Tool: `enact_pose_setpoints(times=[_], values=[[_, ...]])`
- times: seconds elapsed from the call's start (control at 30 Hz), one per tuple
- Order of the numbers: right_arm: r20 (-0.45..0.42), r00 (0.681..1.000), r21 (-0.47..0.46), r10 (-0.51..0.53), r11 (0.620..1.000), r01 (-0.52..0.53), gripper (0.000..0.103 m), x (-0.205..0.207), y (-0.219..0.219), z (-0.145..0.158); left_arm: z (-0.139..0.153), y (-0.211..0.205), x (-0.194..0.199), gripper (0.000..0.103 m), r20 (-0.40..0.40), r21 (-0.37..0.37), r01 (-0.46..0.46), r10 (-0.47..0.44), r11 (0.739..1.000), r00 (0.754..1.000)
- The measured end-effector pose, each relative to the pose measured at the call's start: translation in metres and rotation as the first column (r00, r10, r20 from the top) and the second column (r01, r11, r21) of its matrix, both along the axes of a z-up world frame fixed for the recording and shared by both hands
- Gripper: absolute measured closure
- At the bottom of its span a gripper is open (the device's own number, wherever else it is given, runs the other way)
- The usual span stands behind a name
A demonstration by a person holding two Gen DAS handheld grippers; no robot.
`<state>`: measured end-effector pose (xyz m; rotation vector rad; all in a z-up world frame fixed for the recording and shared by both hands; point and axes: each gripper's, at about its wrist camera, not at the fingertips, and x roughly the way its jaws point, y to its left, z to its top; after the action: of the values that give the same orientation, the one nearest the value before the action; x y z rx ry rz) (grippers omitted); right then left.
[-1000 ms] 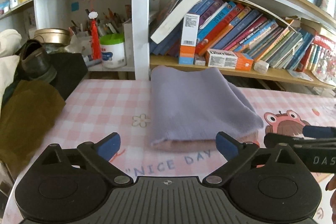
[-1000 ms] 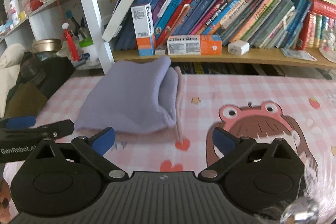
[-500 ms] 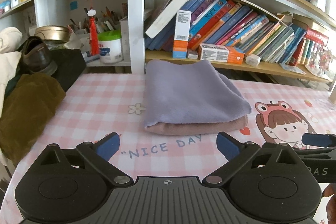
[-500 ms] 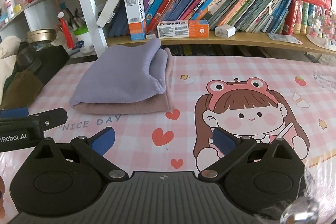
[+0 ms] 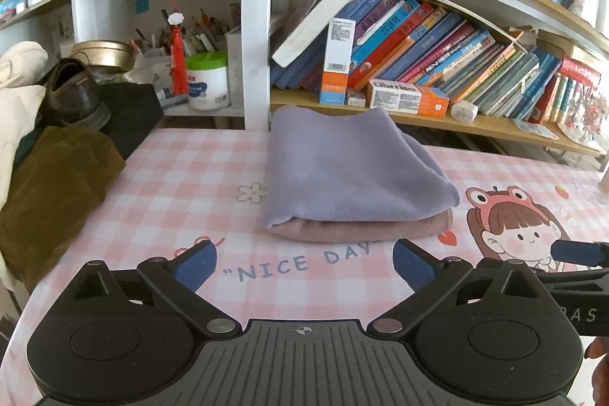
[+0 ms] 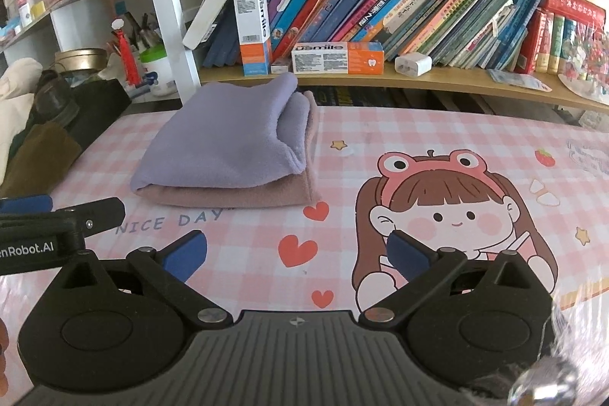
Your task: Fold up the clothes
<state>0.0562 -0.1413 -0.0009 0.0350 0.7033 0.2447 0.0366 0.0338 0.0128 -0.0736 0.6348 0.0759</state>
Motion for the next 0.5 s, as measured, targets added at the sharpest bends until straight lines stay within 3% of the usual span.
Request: enact_pose_setpoints(times=[0.5], values=[[-0.003, 1.000, -0.015, -0.005, 1.000, 0.005, 0.001, 0.0030, 0.0005, -0.0020, -0.0024, 0.0026, 0.0017, 0.002, 0.002, 0.006, -0.013, 0.013, 1.000, 1.000]])
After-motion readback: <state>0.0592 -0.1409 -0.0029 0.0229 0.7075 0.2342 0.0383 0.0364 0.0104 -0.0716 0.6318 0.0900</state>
